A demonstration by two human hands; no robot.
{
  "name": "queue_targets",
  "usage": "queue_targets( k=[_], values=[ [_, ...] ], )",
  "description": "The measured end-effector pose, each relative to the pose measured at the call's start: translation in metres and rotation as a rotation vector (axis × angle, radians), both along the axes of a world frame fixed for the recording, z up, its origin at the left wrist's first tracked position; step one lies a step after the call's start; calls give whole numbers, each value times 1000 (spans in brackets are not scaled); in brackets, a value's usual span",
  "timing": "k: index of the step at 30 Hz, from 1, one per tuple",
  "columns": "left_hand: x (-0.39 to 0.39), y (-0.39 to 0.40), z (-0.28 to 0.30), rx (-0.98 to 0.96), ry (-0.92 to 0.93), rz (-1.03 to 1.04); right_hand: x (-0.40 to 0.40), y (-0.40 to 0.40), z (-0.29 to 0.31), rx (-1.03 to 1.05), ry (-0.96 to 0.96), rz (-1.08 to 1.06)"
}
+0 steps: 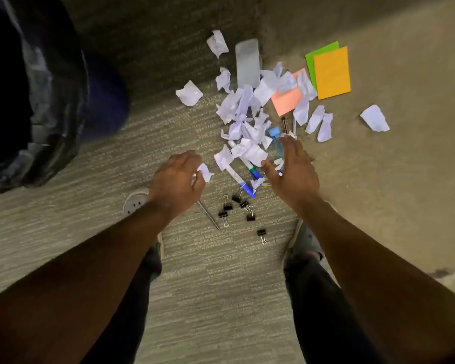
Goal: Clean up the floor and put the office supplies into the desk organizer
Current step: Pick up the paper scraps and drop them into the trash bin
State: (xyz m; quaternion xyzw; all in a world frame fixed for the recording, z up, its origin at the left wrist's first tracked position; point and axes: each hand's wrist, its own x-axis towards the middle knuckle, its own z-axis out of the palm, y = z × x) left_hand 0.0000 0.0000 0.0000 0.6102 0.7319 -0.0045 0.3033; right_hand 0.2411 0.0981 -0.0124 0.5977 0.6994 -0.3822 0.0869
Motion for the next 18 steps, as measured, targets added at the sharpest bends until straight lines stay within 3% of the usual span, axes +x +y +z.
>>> queue_targets(
  k=[7,12,18],
  values=[
    [-10,19,-70,-93,64,-39,-13,2,-53,21,-92,131],
    [-25,62,-93,1,108,76,-39,16,-73,171,-95,156],
    [-44,111,-113,8,82,240,-62,30,-89,206,-87,111]
  ],
)
